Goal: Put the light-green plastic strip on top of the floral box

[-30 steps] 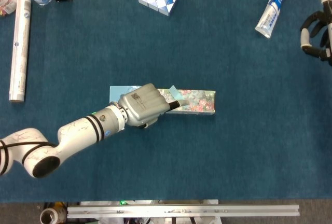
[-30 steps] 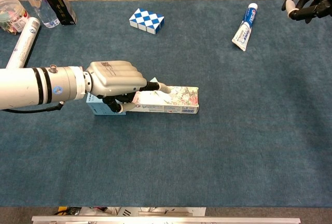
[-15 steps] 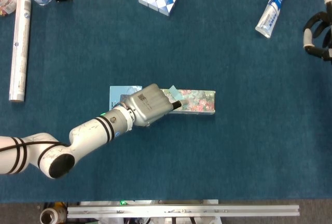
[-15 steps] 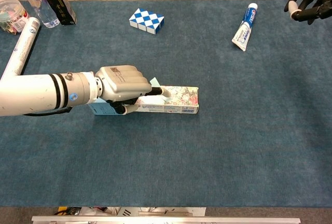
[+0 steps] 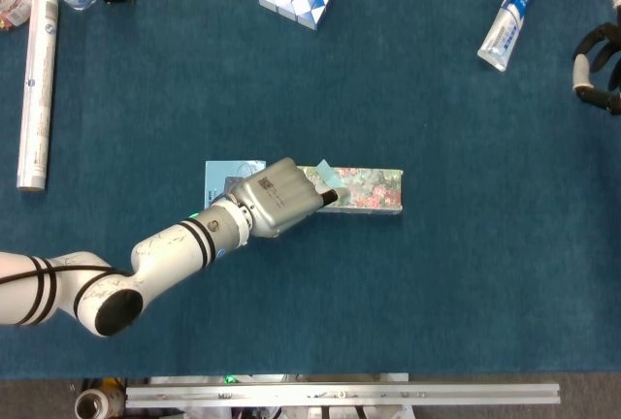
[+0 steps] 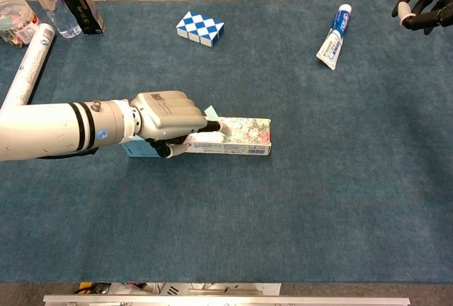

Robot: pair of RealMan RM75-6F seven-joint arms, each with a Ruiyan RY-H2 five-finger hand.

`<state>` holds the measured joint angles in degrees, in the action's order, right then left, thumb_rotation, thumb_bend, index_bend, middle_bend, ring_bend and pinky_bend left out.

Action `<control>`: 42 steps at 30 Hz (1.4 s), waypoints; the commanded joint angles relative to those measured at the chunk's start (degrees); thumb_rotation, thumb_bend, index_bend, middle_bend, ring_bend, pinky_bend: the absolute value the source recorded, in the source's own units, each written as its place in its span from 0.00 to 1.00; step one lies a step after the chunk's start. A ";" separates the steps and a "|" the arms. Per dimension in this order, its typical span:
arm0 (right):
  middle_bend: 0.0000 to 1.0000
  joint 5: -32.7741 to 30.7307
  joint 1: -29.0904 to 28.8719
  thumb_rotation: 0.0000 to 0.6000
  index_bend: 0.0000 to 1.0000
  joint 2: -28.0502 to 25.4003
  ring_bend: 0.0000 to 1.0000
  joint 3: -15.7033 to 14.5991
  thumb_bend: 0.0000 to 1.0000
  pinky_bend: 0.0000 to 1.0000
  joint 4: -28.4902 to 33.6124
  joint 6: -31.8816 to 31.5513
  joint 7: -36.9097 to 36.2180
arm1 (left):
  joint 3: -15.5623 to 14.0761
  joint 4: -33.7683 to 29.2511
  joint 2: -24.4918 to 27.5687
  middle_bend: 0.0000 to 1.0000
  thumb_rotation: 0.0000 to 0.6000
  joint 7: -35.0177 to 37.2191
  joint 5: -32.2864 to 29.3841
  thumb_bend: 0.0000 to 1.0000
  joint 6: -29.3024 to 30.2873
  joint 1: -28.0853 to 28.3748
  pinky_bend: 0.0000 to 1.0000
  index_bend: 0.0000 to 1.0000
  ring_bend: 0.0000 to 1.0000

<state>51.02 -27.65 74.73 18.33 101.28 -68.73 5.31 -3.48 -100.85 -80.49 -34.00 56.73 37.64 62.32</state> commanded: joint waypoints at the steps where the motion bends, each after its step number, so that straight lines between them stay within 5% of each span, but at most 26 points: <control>1: 0.53 0.04 0.04 1.00 0.06 0.02 0.54 0.03 0.47 0.65 0.02 0.00 -0.01 | -0.44 -0.15 0.02 1.00 1.00 -0.07 0.14 1.00 0.02 0.23 1.00 0.08 1.00; 42: 0.53 0.58 1.14 1.00 0.06 -0.59 0.54 0.45 0.47 0.65 1.40 -0.84 -0.12 | -1.84 -1.70 0.71 1.00 1.00 1.82 -0.81 1.00 2.16 1.65 1.00 0.09 1.00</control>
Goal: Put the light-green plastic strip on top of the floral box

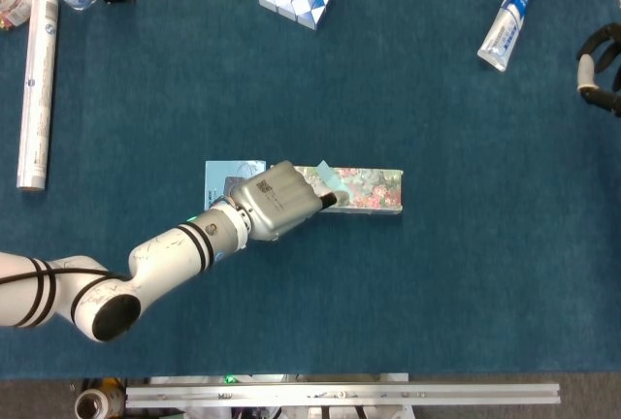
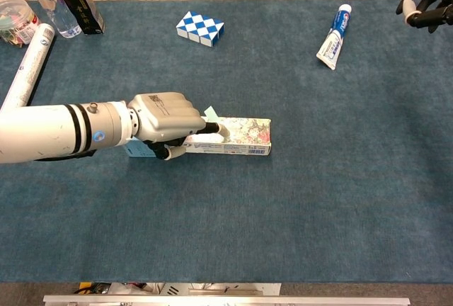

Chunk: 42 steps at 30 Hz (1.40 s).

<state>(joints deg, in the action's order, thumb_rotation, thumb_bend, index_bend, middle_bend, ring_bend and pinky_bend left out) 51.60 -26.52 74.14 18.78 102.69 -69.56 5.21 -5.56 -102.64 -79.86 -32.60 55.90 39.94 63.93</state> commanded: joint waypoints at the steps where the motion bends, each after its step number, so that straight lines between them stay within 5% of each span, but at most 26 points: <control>1: 0.53 -0.01 0.04 1.00 0.06 -0.01 0.54 -0.02 0.47 0.65 -0.02 0.00 -0.01 | 0.32 0.22 0.02 1.00 1.00 0.57 0.00 1.00 -0.21 0.09 1.00 0.09 1.00; 42: 0.53 -0.41 0.75 1.00 0.06 -0.27 0.54 0.08 0.47 0.65 -1.48 0.80 -1.24 | -0.29 1.14 -2.86 1.00 1.00 -1.67 -5.13 1.00 1.03 2.90 1.00 0.09 1.00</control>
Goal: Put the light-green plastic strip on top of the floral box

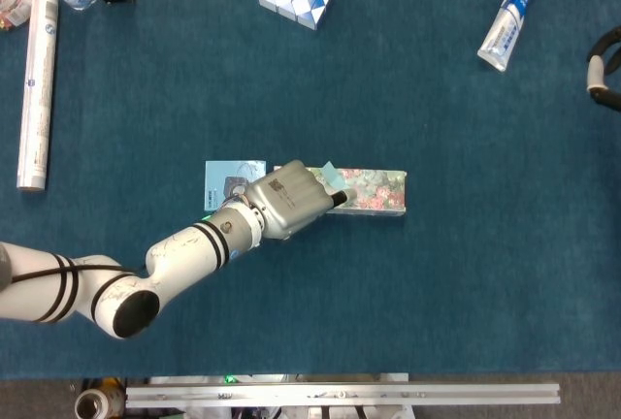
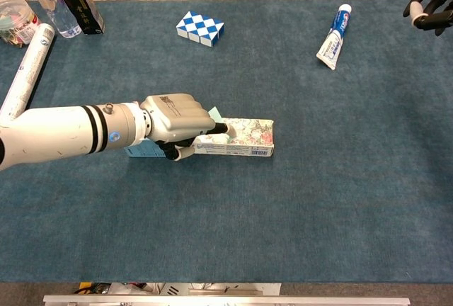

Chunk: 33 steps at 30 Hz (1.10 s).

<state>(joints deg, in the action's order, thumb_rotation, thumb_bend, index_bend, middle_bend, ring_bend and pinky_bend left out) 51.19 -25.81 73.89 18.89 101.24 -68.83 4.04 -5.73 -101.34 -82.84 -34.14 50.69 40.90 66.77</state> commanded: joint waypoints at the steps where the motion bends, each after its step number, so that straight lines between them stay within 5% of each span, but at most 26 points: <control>1: 0.53 0.00 0.05 1.00 0.06 -0.02 0.54 0.01 0.47 0.65 -0.05 0.10 -0.16 | -0.27 -0.33 0.21 1.00 1.00 -0.24 0.17 1.00 0.15 0.07 1.00 0.09 1.00; 18: 0.53 0.30 0.39 1.00 0.06 -0.56 0.54 0.43 0.47 0.65 0.34 -0.31 -0.54 | -0.33 -2.45 2.83 1.00 1.00 1.35 1.83 1.00 2.94 -1.40 1.00 0.09 1.00; 27: 0.53 1.81 1.59 1.00 0.06 -2.02 0.54 0.14 0.47 0.65 1.38 -1.78 -0.79 | -0.32 -5.22 8.94 0.95 1.00 8.77 10.87 1.00 8.31 -7.53 1.00 0.08 0.99; 33: 0.53 2.72 3.40 1.00 0.06 -3.56 0.53 -0.77 0.47 0.65 1.61 -3.30 -0.89 | -0.35 -5.11 13.50 0.81 1.00 17.83 19.89 0.94 15.09 -14.14 0.95 0.07 0.85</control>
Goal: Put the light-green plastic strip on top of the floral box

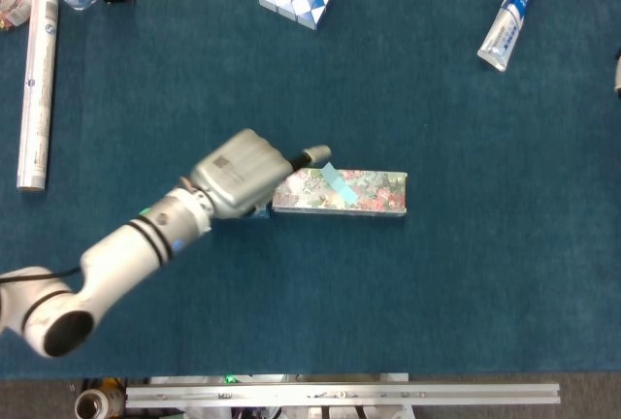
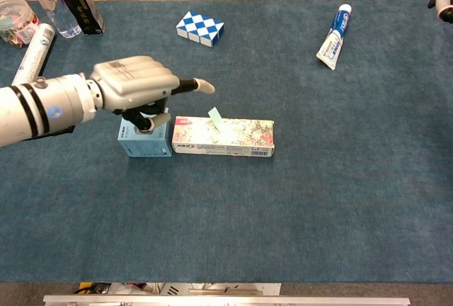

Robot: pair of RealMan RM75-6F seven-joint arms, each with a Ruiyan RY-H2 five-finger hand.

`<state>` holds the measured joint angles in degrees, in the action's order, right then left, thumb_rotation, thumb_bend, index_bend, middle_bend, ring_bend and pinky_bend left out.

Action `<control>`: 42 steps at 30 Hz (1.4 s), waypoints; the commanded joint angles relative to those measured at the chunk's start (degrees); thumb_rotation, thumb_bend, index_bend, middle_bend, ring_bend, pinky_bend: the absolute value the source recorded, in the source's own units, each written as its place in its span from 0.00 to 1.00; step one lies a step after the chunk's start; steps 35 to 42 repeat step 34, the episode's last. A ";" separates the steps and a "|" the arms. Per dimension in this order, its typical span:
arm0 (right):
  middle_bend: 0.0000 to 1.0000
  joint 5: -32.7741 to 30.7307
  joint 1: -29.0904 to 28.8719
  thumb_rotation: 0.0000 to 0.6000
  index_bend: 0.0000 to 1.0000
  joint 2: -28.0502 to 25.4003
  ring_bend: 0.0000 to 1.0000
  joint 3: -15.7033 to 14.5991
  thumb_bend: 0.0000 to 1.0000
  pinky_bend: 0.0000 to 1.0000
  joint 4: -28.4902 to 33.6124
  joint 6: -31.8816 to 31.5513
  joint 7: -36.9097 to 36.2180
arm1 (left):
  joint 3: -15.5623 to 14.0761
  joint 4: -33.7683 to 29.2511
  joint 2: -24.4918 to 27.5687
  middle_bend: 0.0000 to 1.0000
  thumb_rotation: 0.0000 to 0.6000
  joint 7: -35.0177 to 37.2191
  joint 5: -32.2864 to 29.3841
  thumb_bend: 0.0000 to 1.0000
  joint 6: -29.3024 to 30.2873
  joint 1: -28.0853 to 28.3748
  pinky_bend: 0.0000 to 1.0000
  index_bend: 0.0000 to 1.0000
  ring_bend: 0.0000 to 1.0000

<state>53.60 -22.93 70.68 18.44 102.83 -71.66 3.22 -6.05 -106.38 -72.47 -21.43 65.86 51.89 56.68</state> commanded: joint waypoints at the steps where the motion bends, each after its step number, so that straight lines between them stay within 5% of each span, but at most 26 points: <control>1: 0.53 0.58 0.97 1.00 0.06 -0.59 0.53 -0.56 0.46 0.65 0.05 -0.79 -0.25 | -0.10 0.13 4.07 0.78 1.00 6.71 5.78 0.93 5.09 -5.19 0.93 0.07 0.81; 8: 0.52 1.81 3.10 1.00 0.06 -2.25 0.51 -1.60 0.35 0.65 0.13 -1.74 -1.36 | -0.34 2.06 7.64 0.63 1.00 11.68 8.24 0.78 9.73 -11.14 0.88 0.07 0.65; 20: 0.44 6.33 6.45 1.00 0.06 -3.60 0.40 -4.54 0.21 0.53 -1.69 -4.40 -1.29 | 1.12 8.64 7.63 0.33 1.00 17.73 5.72 0.52 17.79 -22.27 0.45 0.07 0.33; 26: 0.42 12.09 8.48 1.00 0.06 -2.29 0.36 -6.95 0.10 0.47 -5.32 -7.85 -1.44 | 3.13 11.27 6.74 0.29 1.00 20.36 3.40 0.50 24.47 -28.87 0.38 0.07 0.29; 34: 0.42 16.30 12.06 1.00 0.09 -3.56 0.36 -10.54 0.11 0.47 -4.61 -10.35 -0.62 | 3.74 12.00 7.41 0.29 1.00 21.34 2.18 0.50 30.38 -36.52 0.36 0.07 0.29; 42: 0.42 16.30 12.06 1.00 0.09 -3.56 0.36 -10.54 0.11 0.47 -4.61 -10.35 -0.62 | 3.74 12.00 7.41 0.29 1.00 21.34 2.18 0.50 30.38 -36.52 0.36 0.07 0.29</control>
